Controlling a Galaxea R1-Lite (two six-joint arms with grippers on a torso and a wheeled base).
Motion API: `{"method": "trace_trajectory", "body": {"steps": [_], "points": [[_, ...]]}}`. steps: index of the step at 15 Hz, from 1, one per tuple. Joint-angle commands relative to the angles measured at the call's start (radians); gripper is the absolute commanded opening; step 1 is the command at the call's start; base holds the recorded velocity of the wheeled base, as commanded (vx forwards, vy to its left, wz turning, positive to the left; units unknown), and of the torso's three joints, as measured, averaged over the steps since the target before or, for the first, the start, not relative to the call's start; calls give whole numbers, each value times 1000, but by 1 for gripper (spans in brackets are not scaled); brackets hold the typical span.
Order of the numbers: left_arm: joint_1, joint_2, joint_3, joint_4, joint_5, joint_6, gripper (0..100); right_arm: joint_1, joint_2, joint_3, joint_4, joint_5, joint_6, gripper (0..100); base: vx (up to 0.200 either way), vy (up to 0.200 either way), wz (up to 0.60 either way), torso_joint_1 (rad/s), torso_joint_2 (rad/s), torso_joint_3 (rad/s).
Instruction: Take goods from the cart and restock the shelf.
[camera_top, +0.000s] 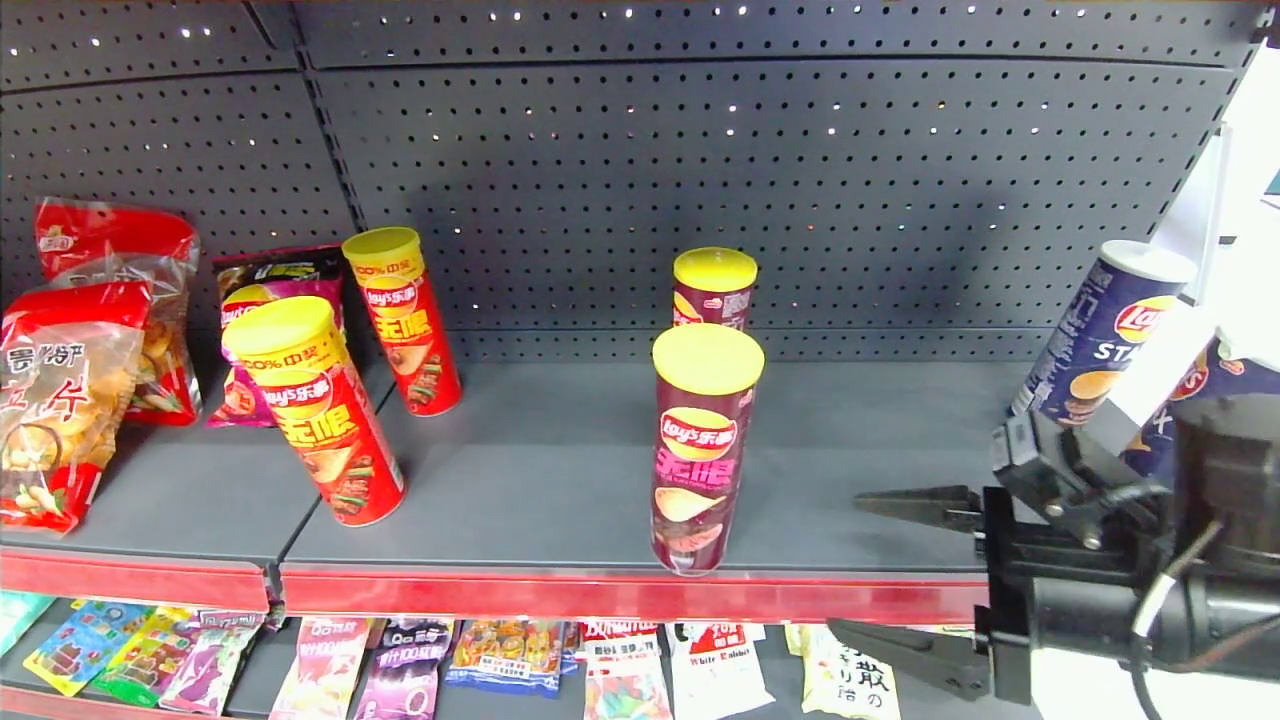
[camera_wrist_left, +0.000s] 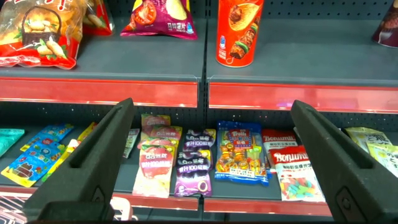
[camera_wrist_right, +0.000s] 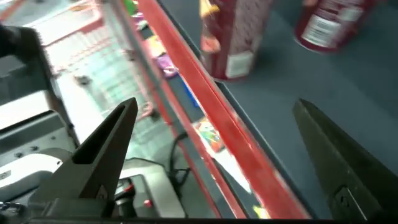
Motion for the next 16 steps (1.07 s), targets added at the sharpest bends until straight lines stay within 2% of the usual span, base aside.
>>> {"method": "trace_trajectory", "body": {"steps": [1, 3, 4, 5, 7, 8, 9, 11, 12, 16], "points": [[0, 0, 0, -1, 1, 0, 100, -35, -284, 149, 24, -121, 5, 100, 0, 0, 0, 0, 0, 0], [0, 0, 0, 0, 1, 0, 100, -118, -472, 179, 145, -171, 5, 100, 0, 0, 0, 0, 0, 0], [0, 0, 0, 0, 1, 0, 100, -139, -519, 196, 166, -187, 5, 100, 0, 0, 0, 0, 0, 0], [0, 0, 0, 0, 1, 0, 100, -211, -653, 261, 191, -254, 5, 100, 0, 0, 0, 0, 0, 0], [0, 0, 0, -1, 1, 0, 100, -318, -792, 330, 225, -326, 6, 100, 0, 0, 0, 0, 0, 0], [0, 0, 0, 0, 1, 0, 100, -352, -858, 347, 249, -369, 31, 100, 0, 0, 0, 0, 0, 0], [0, 0, 0, 0, 1, 0, 100, -372, -933, 354, 284, -417, 66, 100, 0, 0, 0, 0, 0, 0], [0, 0, 0, 0, 1, 0, 100, -374, -1093, 405, 338, -444, 95, 100, 0, 0, 0, 0, 0, 0], [0, 0, 0, -1, 1, 0, 100, -377, -1271, 405, 501, -447, 124, 100, 0, 0, 0, 0, 0, 0], [0, 0, 0, -1, 1, 0, 100, -383, -1306, 405, 565, -524, 287, 100, 0, 0, 0, 0, 0, 0]]}}
